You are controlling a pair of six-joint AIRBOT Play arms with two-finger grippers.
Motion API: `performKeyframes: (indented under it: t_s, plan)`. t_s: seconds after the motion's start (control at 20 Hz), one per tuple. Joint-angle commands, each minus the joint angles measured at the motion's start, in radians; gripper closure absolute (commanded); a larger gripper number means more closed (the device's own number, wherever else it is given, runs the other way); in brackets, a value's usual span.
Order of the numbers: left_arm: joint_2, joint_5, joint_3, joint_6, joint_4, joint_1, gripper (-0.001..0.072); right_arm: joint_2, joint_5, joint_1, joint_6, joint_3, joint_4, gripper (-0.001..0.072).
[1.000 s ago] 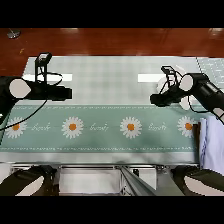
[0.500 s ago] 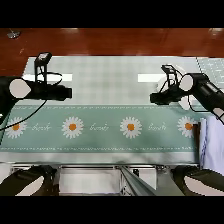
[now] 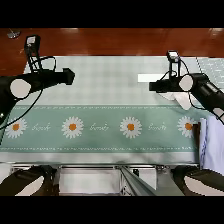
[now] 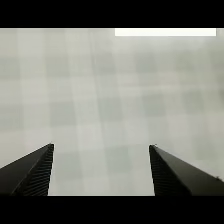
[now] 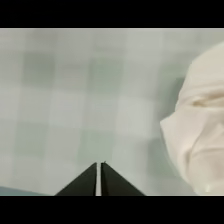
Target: Fold the shirts.
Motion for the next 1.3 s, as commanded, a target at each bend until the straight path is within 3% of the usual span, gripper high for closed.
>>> performKeyframes:
  t_s: [0.0, 0.1, 0.25, 0.45, 0.65, 0.7, 0.75, 0.8, 0.95, 1.05, 1.25]
  plan:
    - [-0.032, 0.105, 0.000, 0.001, 0.002, 0.000, 0.0007, -0.001, -0.193, -0.002, 0.005, 0.001, -0.047, 0.0077]
    - [-0.065, 0.088, 0.000, 0.001, 0.002, 0.000, 0.0006, -0.010, -0.255, -0.047, 0.073, 0.018, -0.119, 0.0077]
    - [-0.112, 0.063, 0.000, 0.001, 0.002, 0.000, 0.0007, -0.079, -0.164, -0.206, 0.209, 0.100, -0.174, 0.0078]
    - [-0.170, 0.017, 0.000, 0.001, 0.001, 0.000, 0.0006, -0.230, 0.081, -0.353, 0.206, 0.216, -0.169, 0.0078]
    - [-0.190, -0.056, 0.000, 0.001, 0.001, 0.000, 0.0007, -0.335, 0.307, -0.375, 0.175, 0.244, -0.147, 0.0101]
    - [-0.189, -0.080, 0.001, 0.001, 0.001, 0.000, 0.0006, -0.343, 0.338, -0.375, 0.164, 0.244, -0.123, 0.0197]
    - [-0.188, -0.121, 0.006, 0.002, 0.002, 0.001, 0.0006, -0.341, 0.358, -0.375, 0.128, 0.246, -0.084, 0.0467]
    - [-0.188, -0.178, 0.021, 0.002, 0.006, 0.008, 0.0007, -0.335, 0.385, -0.375, 0.071, 0.263, -0.034, 0.0676]
    - [-0.154, -0.405, 0.093, 0.034, 0.089, 0.066, 0.0007, -0.269, 0.474, -0.372, -0.051, 0.411, 0.090, 0.0681]
    - [-0.076, -0.500, 0.101, 0.070, 0.098, 0.118, 0.0007, -0.184, 0.477, -0.372, -0.071, 0.534, 0.147, 0.0681]
    - [0.214, -0.519, -0.056, 0.122, -0.015, 0.135, 0.0007, 0.005, 0.391, -0.360, -0.142, 0.703, 0.219, 0.0680]
